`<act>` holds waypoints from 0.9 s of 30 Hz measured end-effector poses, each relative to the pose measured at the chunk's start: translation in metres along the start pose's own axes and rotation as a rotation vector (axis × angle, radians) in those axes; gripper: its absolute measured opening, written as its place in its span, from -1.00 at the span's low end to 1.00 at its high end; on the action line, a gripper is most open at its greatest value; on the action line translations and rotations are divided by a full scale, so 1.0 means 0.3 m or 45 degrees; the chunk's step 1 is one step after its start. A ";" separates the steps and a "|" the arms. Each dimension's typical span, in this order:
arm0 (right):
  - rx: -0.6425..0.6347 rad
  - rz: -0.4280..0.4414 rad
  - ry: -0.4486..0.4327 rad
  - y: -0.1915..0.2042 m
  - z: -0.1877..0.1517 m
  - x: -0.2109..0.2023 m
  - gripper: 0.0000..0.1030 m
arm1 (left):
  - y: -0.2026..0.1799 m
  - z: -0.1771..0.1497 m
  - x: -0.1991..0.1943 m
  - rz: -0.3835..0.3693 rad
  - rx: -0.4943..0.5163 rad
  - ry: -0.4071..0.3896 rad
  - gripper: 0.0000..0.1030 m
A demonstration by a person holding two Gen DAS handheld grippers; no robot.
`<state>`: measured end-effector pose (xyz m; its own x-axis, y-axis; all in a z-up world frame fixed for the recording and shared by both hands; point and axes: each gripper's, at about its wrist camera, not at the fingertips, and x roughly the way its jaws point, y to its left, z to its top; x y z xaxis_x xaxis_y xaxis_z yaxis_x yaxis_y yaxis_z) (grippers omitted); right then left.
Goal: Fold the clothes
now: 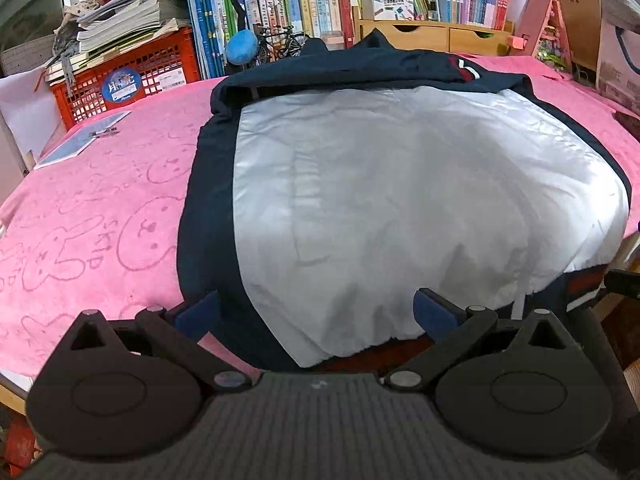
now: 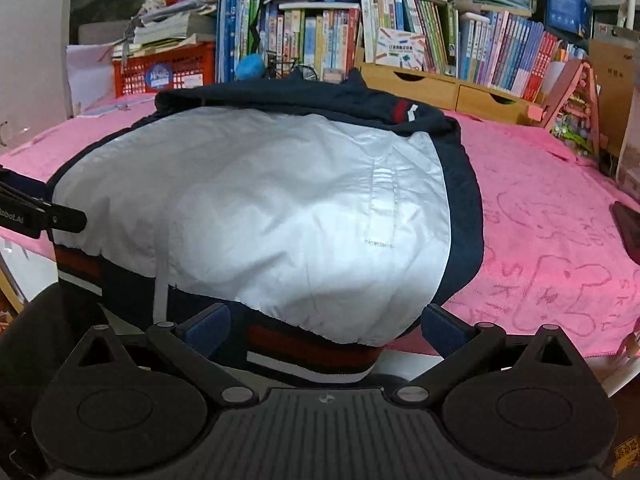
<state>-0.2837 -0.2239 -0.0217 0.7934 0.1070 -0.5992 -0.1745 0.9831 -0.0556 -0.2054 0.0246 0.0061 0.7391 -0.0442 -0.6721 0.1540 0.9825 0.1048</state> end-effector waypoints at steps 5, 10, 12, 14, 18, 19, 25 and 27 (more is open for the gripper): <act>-0.008 0.007 0.005 0.008 -0.002 -0.008 1.00 | -0.007 -0.011 -0.006 -0.007 0.008 0.006 1.00; -0.010 0.015 0.008 0.018 -0.005 -0.010 1.00 | -0.010 -0.019 -0.002 -0.006 0.004 0.021 1.00; -0.012 0.017 0.010 0.020 -0.005 -0.008 1.00 | -0.009 -0.023 0.000 -0.005 0.000 0.027 1.00; -0.014 0.019 0.012 0.022 -0.006 -0.007 1.00 | -0.002 -0.026 0.001 -0.002 0.000 0.032 1.00; -0.015 0.018 0.016 0.026 -0.010 -0.005 1.00 | 0.014 -0.031 0.003 0.009 0.001 0.037 1.00; -0.012 0.020 0.017 0.025 -0.011 -0.004 1.00 | 0.018 -0.032 0.003 0.013 0.001 0.038 1.00; -0.006 0.020 0.029 0.022 -0.015 0.005 1.00 | 0.025 -0.045 0.008 0.023 0.013 0.057 1.00; -0.005 0.020 0.034 0.022 -0.022 0.010 1.00 | 0.026 -0.048 0.009 0.029 0.022 0.063 1.00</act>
<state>-0.2862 -0.2180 -0.0291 0.7745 0.1181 -0.6214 -0.1888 0.9808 -0.0489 -0.2118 0.0349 -0.0055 0.7093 -0.0124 -0.7048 0.1491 0.9798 0.1329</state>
